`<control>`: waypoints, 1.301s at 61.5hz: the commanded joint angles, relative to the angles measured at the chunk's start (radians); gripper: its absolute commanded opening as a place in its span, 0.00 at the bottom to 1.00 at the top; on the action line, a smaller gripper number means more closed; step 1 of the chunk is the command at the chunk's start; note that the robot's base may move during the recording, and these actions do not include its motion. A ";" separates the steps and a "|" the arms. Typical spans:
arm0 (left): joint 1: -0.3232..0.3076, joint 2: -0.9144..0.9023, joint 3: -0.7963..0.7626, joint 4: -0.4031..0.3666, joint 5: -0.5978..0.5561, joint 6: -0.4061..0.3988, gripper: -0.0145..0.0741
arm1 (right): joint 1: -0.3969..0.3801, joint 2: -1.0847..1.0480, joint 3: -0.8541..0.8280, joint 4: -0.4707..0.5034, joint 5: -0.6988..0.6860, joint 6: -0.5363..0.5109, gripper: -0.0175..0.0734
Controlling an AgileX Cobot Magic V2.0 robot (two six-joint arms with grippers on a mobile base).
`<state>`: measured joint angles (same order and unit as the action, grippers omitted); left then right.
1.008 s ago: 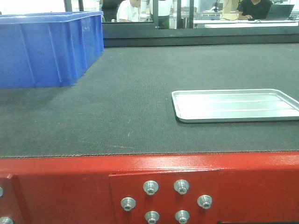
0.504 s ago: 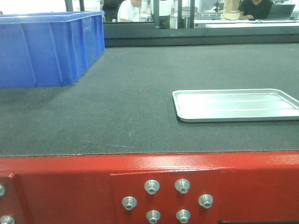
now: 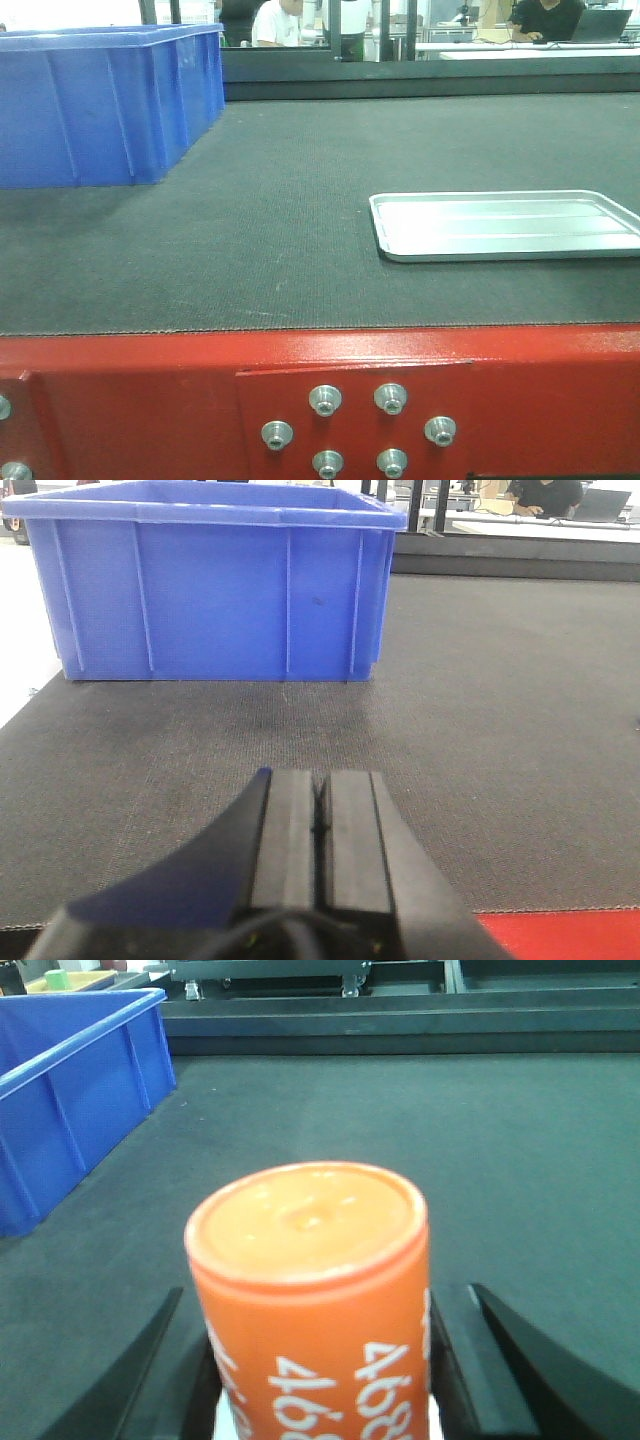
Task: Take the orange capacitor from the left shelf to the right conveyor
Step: 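Move the right gripper over the metal tray on the conveyor, then lower the capacitor upright onto the tray and open the right gripper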
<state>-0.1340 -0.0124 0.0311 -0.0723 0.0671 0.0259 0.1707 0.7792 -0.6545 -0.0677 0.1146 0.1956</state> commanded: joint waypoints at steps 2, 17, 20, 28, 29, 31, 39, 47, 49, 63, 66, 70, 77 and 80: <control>-0.004 -0.012 -0.005 -0.002 -0.091 -0.001 0.02 | -0.005 0.131 -0.047 -0.010 -0.247 -0.005 0.31; -0.004 -0.012 -0.005 -0.002 -0.091 -0.001 0.02 | -0.005 0.438 0.003 -0.010 -0.630 -0.005 0.31; -0.004 -0.012 -0.005 -0.002 -0.091 -0.001 0.02 | -0.005 0.498 0.015 -0.010 -0.708 -0.005 0.31; -0.004 -0.012 -0.005 -0.002 -0.091 -0.001 0.02 | -0.005 0.654 0.043 -0.015 -0.890 -0.005 0.31; -0.004 -0.012 -0.005 -0.002 -0.091 -0.001 0.02 | -0.005 0.668 0.045 -0.016 -0.905 -0.005 0.31; -0.004 -0.012 -0.005 -0.002 -0.091 -0.001 0.02 | -0.005 0.703 0.048 -0.018 -0.942 -0.005 0.31; -0.004 -0.012 -0.005 -0.002 -0.091 -0.001 0.02 | -0.005 0.815 0.053 -0.018 -1.065 -0.022 0.31; -0.004 -0.012 -0.005 -0.002 -0.091 -0.001 0.02 | -0.005 0.893 0.053 -0.018 -1.142 -0.085 0.31; -0.004 -0.012 -0.005 -0.002 -0.091 -0.001 0.02 | -0.005 0.911 0.053 -0.018 -1.155 -0.091 0.31; -0.004 -0.012 -0.005 -0.002 -0.091 -0.001 0.02 | -0.005 1.026 0.053 -0.018 -1.232 -0.092 0.31; -0.004 -0.012 -0.005 -0.002 -0.091 -0.001 0.02 | -0.005 1.043 0.053 -0.018 -1.242 -0.092 0.31; -0.004 -0.012 -0.005 -0.002 -0.091 -0.001 0.02 | -0.005 1.059 0.053 -0.018 -1.244 -0.092 0.31; -0.004 -0.012 -0.005 -0.002 -0.091 -0.001 0.02 | -0.005 1.060 0.053 -0.018 -1.244 -0.092 0.32; -0.004 -0.012 -0.005 -0.002 -0.091 -0.001 0.02 | -0.005 1.060 0.053 -0.018 -1.241 -0.092 0.34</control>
<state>-0.1340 -0.0124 0.0311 -0.0723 0.0671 0.0259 0.1707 1.8732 -0.5817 -0.0788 -1.0550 0.1146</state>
